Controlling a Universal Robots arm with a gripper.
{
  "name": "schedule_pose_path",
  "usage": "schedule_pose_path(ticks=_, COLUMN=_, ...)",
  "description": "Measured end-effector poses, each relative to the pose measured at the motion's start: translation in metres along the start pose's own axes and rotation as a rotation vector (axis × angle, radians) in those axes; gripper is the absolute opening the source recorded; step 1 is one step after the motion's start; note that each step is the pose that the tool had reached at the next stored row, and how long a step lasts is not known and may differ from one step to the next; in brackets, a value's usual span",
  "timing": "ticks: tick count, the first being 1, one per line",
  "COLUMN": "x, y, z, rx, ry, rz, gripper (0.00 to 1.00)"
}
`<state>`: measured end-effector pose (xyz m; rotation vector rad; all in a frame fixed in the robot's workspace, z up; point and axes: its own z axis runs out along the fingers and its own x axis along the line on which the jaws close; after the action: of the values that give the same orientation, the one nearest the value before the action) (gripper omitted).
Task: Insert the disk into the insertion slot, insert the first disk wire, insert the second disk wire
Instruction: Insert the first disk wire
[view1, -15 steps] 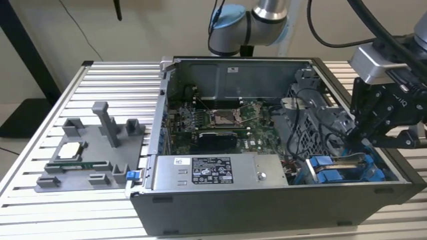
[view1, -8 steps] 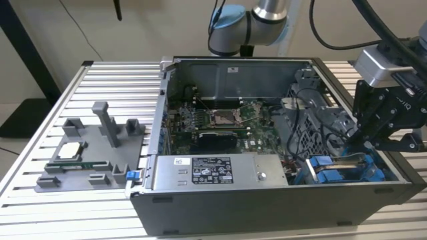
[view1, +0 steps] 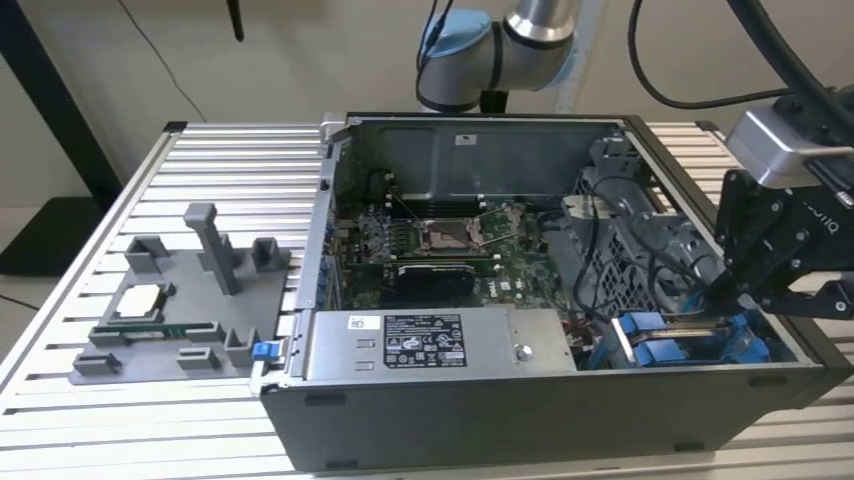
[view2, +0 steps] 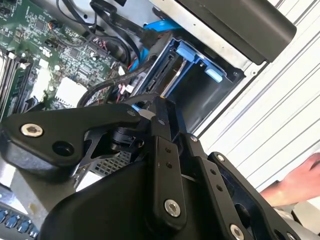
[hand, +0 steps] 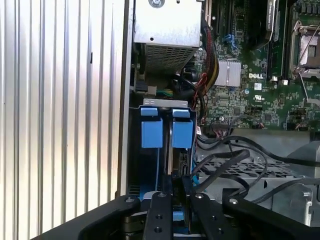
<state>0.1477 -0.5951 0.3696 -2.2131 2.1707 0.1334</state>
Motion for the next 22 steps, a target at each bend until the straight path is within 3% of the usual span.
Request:
schedule_pose_path(ticks=16, x=0.0124, y=-0.0107, z=0.0037, rx=-0.0242, ry=0.0054, rz=0.002, gripper=0.00)
schedule_pose_path(ticks=22, x=0.0129, y=-0.0117, z=0.0040, rx=-0.0253, ry=0.0057, rz=0.002, gripper=0.00)
